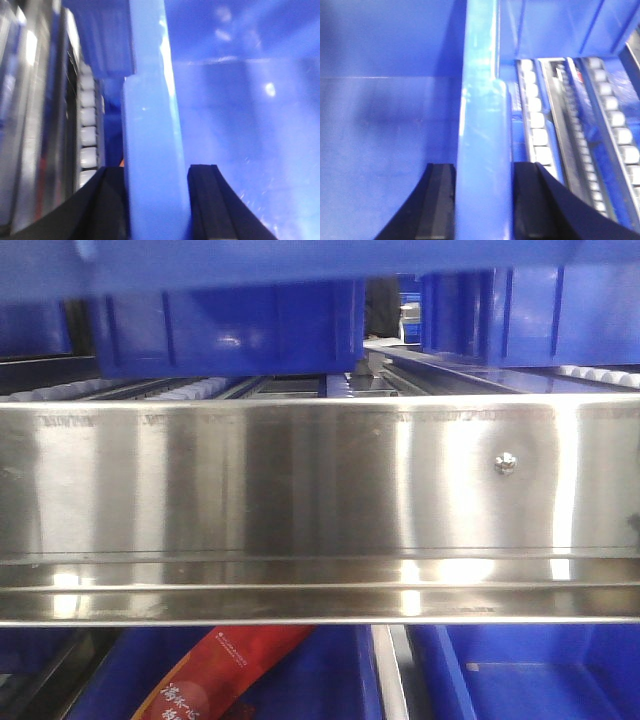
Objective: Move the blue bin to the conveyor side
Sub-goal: 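Lift the blue bin with both grippers and pull it off the rollers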
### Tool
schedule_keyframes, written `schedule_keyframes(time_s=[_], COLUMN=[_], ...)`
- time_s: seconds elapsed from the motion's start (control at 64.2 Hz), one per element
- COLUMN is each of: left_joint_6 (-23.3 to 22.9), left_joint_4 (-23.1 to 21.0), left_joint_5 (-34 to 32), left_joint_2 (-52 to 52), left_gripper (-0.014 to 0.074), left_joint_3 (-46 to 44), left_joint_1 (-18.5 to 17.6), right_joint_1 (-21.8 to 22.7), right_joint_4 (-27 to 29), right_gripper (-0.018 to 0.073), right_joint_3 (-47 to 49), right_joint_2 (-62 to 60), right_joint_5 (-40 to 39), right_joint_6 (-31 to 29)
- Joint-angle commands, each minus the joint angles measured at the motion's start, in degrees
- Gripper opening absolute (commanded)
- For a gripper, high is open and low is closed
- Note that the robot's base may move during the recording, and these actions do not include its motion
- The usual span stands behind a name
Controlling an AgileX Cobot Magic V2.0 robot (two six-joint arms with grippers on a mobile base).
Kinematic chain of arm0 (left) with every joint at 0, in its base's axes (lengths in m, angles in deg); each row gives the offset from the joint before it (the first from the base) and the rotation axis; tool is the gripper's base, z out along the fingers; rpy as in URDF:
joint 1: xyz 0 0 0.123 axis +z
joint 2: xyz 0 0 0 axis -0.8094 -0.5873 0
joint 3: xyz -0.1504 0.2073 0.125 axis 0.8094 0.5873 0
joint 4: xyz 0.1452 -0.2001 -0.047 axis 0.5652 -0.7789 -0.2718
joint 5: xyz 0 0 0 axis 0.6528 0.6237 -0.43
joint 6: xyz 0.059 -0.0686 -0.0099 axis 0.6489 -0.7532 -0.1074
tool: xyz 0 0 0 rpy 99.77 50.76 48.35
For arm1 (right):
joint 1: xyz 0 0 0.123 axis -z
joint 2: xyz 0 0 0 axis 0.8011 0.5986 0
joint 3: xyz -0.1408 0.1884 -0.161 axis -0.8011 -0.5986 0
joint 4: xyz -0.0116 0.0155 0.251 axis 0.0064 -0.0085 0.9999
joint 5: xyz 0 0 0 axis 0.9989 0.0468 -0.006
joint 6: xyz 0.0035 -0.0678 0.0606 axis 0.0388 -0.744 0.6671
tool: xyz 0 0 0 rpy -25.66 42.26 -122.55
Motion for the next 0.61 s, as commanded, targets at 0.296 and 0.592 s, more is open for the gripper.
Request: schedule_keyframes(time_s=[0.296,0.592], left_joint_6=[0.4,0.4], left_joint_4=[0.2,0.0], left_joint_5=[-4.0,-4.0], left_joint_2=[7.1,10.8], left_gripper=[-0.0019,-0.0019], left_joint_3=[-0.5,3.5], left_joint_1=[-0.4,-0.4], right_joint_1=[0.1,0.1], right_joint_4=[-0.9,-0.9], right_gripper=[-0.0088,-0.0088], right_joint_3=[-6.9,-9.2], right_joint_2=[-10.0,-13.5], right_joint_5=[-5.0,-5.0], right_joint_6=[0.0,0.1])
